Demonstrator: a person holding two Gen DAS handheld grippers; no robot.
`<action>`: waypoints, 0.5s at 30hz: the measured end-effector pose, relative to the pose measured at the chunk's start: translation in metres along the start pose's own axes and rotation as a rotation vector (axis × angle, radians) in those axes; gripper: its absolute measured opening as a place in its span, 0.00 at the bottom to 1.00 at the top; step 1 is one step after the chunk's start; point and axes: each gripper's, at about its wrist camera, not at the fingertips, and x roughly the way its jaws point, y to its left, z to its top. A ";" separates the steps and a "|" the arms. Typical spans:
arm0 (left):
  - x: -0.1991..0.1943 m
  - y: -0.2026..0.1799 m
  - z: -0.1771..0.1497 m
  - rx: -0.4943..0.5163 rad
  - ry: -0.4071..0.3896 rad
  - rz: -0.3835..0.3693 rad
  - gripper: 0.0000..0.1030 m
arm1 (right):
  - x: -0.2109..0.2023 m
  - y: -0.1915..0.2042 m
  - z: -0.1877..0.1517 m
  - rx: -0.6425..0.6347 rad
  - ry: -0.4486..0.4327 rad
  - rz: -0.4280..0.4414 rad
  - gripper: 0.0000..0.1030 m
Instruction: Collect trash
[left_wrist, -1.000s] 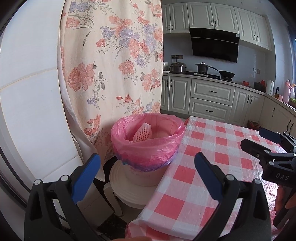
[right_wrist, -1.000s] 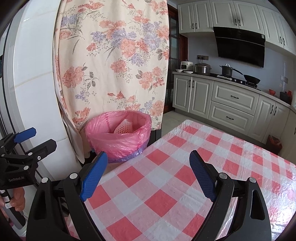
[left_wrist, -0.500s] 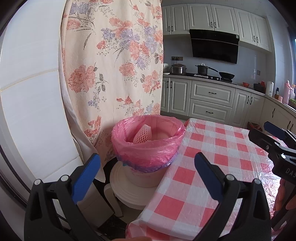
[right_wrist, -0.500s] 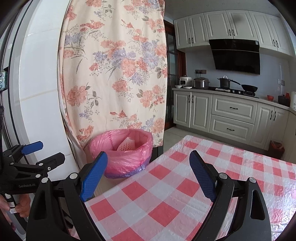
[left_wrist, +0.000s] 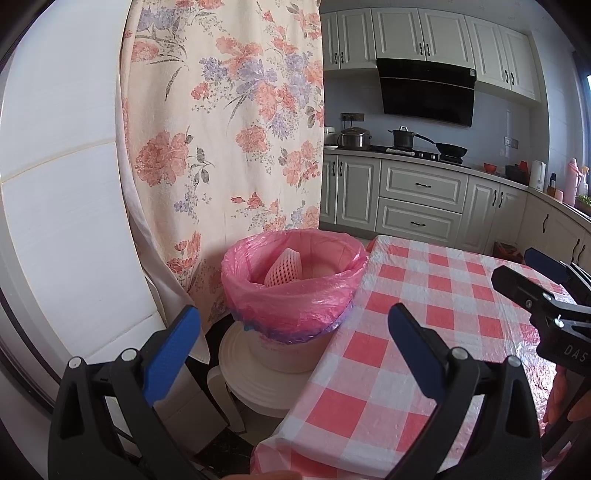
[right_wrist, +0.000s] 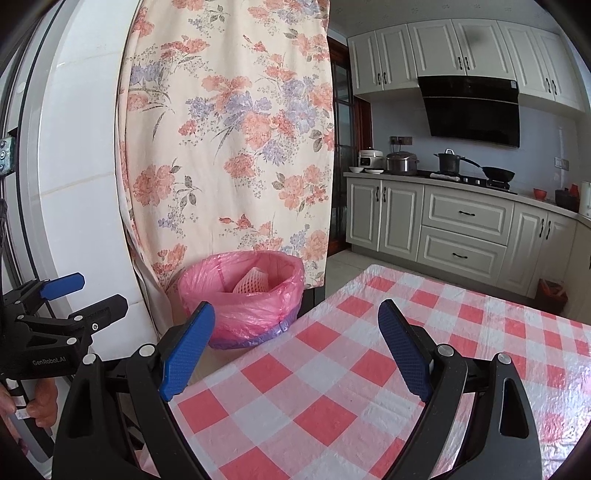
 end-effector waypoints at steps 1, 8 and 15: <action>0.000 0.000 0.000 0.000 0.000 0.000 0.95 | 0.000 0.000 0.000 0.000 0.001 0.001 0.82; 0.000 0.000 0.000 0.000 -0.001 0.002 0.96 | 0.000 0.001 -0.002 -0.006 0.003 0.004 0.82; -0.001 0.000 -0.001 0.000 -0.005 0.005 0.96 | -0.001 0.003 -0.004 -0.013 0.007 0.010 0.82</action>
